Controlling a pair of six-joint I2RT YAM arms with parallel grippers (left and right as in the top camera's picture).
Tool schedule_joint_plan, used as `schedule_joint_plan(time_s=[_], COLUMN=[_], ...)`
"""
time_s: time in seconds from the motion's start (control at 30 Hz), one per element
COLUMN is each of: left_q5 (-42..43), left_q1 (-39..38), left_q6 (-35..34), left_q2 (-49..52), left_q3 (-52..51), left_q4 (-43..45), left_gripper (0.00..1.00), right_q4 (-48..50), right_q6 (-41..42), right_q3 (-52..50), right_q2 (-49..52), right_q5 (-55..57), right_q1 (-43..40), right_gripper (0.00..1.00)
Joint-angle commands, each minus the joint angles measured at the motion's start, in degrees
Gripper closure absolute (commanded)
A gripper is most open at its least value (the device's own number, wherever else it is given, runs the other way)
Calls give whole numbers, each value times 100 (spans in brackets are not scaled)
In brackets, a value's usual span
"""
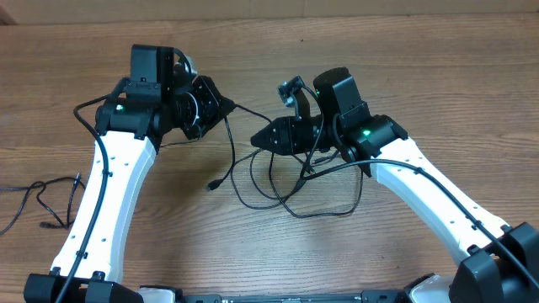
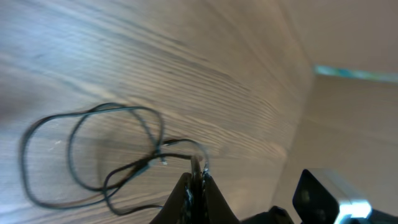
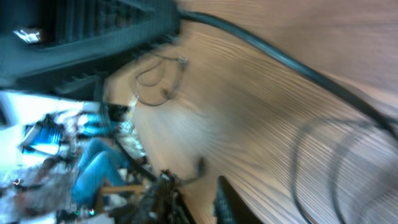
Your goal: Untangle cables
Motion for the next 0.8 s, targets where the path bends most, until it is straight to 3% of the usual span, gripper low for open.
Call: schedule_joint_plan(time_s=[0.0,0.1,0.23,0.33,0.37,0.5,0.77], left_q5=[-575,-798,-796,-927,-973,-1263,-1344], left_q1=[0,-2,-7,-164,-192,-350,-420], left_q6=[-225,-232,-411,-662,-710,-765,-852], left_q2=[20,20,20,28,28,31,50], left_q3=[118,111,109,107,107,107,107], left_q4=[-229,-503,-511,-503,-503,-503,-518], left_gripper=[96,96,96,96,96,96,96], right_q4=[-474,-1246,-1980,-2625,-2793,-2881,-1692], right_q6=[-35,-33,-33,-35,-35,-37,-11], right_q3=[142,144,142,133,105,-328,-1698], right_q2=[-111,-111,-111,-109,-109,-109,-109], right_q5=[1097,1790,2345,2817,3042,3344,2791], right_q1=[-142,-514,-1012,-1399,-1491,-1871,-1976], right_gripper=[64,41,25,3,0,0,1])
